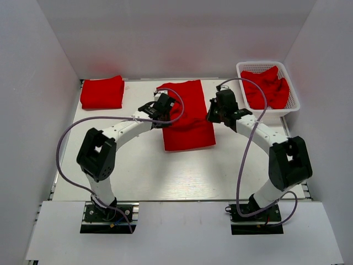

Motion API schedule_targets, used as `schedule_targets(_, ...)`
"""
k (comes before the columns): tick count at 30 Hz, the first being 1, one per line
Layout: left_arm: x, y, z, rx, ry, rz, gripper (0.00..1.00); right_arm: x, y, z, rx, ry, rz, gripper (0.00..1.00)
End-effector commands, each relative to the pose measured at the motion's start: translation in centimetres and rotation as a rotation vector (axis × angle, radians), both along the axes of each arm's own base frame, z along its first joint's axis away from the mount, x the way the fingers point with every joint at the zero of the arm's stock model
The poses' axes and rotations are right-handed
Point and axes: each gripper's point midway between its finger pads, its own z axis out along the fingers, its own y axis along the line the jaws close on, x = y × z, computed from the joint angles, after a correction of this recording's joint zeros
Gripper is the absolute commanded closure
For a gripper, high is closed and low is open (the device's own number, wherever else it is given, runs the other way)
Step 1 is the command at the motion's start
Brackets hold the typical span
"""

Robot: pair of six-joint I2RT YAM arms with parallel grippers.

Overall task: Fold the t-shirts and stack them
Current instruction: Fold the folded rectangular tshirt in 1/3 of the way

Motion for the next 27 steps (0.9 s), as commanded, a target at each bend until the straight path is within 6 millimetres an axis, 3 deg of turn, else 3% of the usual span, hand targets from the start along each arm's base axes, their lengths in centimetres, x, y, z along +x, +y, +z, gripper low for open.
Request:
schedule_targets(1, 2.7, -1.5, 1.9, -0.055, -0.050, -0.045, 1.00, 2.9, 0.7, 1.9, 0.029, -0.073, 0.015, 1.00)
schedule_targets(5, 3.7, -0.4, 0.2, -0.047, -0.005, -0.019, 1.00, 4.9, 1.1, 0.7, 0.044, -0.051, 0.022, 1.00)
schedule_targets(8, 4.8, 0.2, -0.2, -0.058, -0.009, 0.001, 1.00, 6.2, 1.2, 1.3, 0.064, -0.074, 0.016, 1.00)
schedule_targets(11, 5.8, 0.3, -0.7, -0.083, -0.007, 0.004, 1.00, 7.4, 1.1, 0.5, 0.064, -0.073, 0.007, 1.00)
schedule_targets(16, 7.2, 0.1, -0.7, -0.098, -0.013, 0.001, 1.00, 8.3, 1.6, -0.5, 0.089, -0.051, 0.033, 1.00)
schedule_targets(26, 8.8, 0.1, -3.3, -0.116, 0.011, -0.005, 1.00, 9.8, 1.9, -3.1, 0.105, -0.017, 0.041, 1.00)
schedule_targets(27, 9.0, 0.6, -3.3, -0.110, 0.010, -0.001, 1.00, 10.6, 1.7, -2.7, 0.115, -0.045, 0.034, 1.00)
